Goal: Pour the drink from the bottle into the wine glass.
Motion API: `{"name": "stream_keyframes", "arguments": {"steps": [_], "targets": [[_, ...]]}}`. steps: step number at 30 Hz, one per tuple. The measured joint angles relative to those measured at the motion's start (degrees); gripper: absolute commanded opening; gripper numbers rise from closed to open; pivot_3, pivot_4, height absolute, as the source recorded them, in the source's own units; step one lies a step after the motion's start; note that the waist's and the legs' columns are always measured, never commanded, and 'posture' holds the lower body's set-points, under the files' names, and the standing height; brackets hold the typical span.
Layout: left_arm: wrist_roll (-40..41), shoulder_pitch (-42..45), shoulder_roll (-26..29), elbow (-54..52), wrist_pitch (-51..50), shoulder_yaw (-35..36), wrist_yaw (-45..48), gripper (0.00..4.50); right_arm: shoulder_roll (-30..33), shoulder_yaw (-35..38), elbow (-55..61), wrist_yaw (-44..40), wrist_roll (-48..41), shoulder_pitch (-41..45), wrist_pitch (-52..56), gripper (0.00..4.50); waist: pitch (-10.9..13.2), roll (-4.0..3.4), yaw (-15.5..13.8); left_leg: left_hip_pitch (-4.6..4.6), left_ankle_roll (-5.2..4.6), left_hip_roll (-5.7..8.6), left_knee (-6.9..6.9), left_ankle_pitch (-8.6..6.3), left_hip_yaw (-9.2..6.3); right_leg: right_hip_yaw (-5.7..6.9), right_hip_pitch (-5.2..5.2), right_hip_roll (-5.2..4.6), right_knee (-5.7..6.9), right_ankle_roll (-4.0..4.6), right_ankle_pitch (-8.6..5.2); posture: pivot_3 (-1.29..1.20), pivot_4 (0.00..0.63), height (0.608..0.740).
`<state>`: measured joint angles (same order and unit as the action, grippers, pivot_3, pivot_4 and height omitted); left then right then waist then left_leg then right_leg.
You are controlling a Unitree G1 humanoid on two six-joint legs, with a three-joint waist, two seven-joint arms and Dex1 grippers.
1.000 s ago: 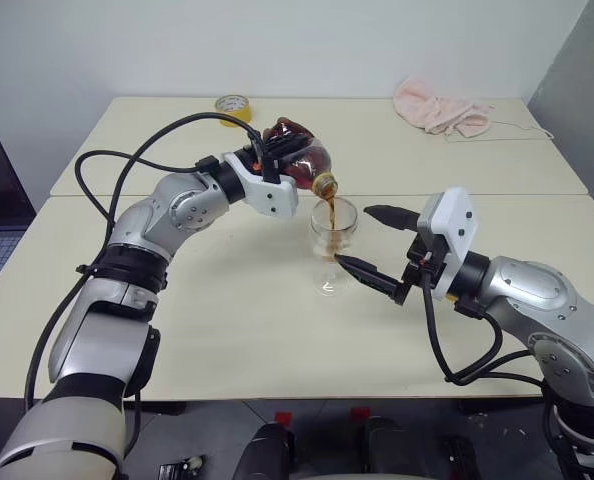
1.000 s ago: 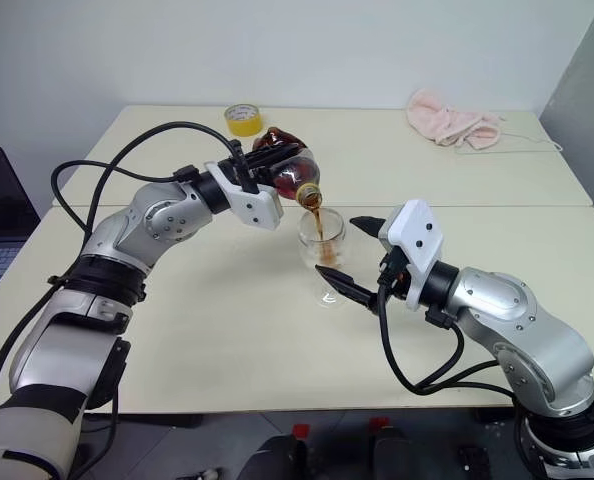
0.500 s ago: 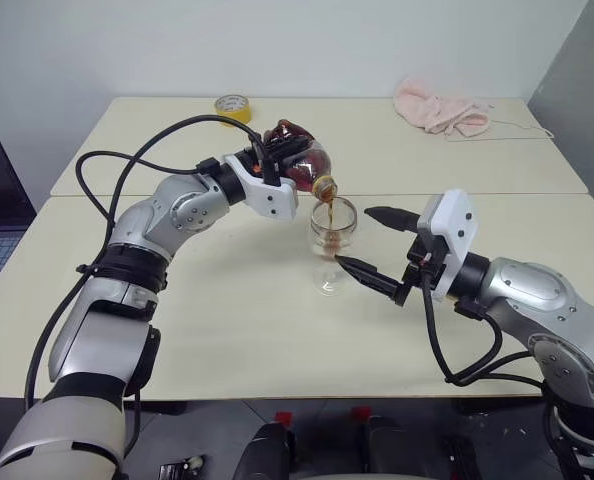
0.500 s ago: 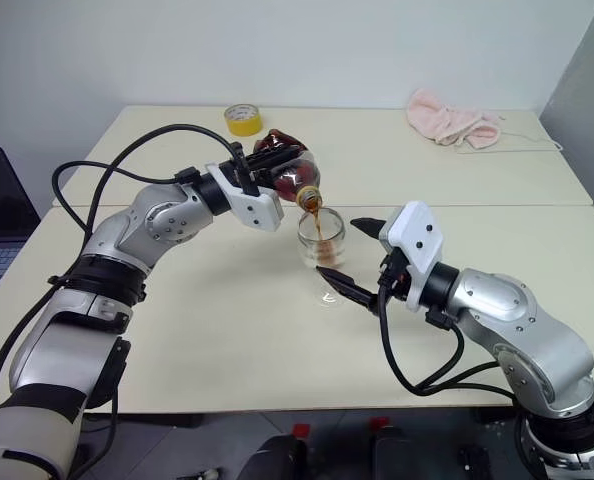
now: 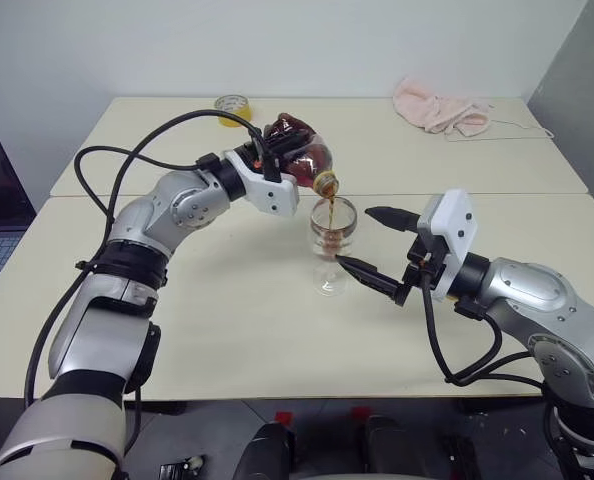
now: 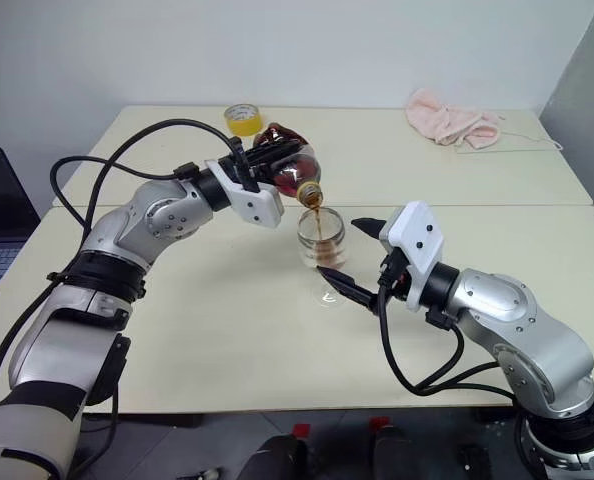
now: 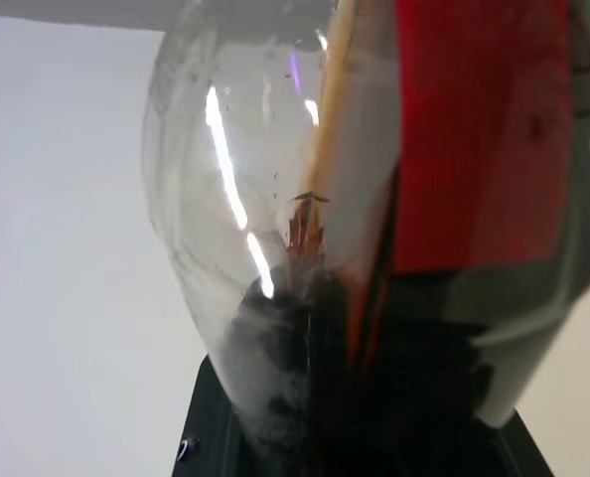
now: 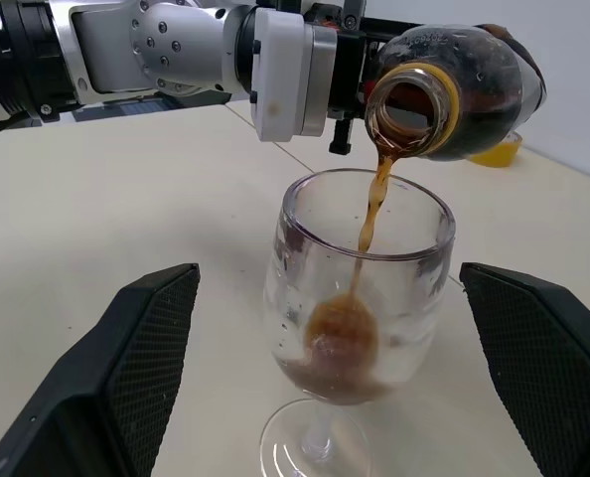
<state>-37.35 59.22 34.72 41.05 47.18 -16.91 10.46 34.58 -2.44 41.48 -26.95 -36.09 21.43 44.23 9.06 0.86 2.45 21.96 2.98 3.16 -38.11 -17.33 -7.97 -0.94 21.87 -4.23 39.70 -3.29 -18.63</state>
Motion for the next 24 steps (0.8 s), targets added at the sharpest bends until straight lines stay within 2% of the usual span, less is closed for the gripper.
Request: {"name": "stream_keyframes", "arguments": {"steps": [24], "targets": [[-2.3, 1.6, 1.2, 1.6, 1.9, -1.5, -3.5, 0.77, -1.4, 0.0, 0.0, -0.2, 1.1, -0.4, 0.0, 4.5, 0.0, 0.01, 0.2, 0.14, 0.0, 0.03, -0.06, 0.0, 0.03, -0.04, 0.24, -0.04, 0.22, 0.0, 0.0, 0.0, 0.15, 0.74]]}}
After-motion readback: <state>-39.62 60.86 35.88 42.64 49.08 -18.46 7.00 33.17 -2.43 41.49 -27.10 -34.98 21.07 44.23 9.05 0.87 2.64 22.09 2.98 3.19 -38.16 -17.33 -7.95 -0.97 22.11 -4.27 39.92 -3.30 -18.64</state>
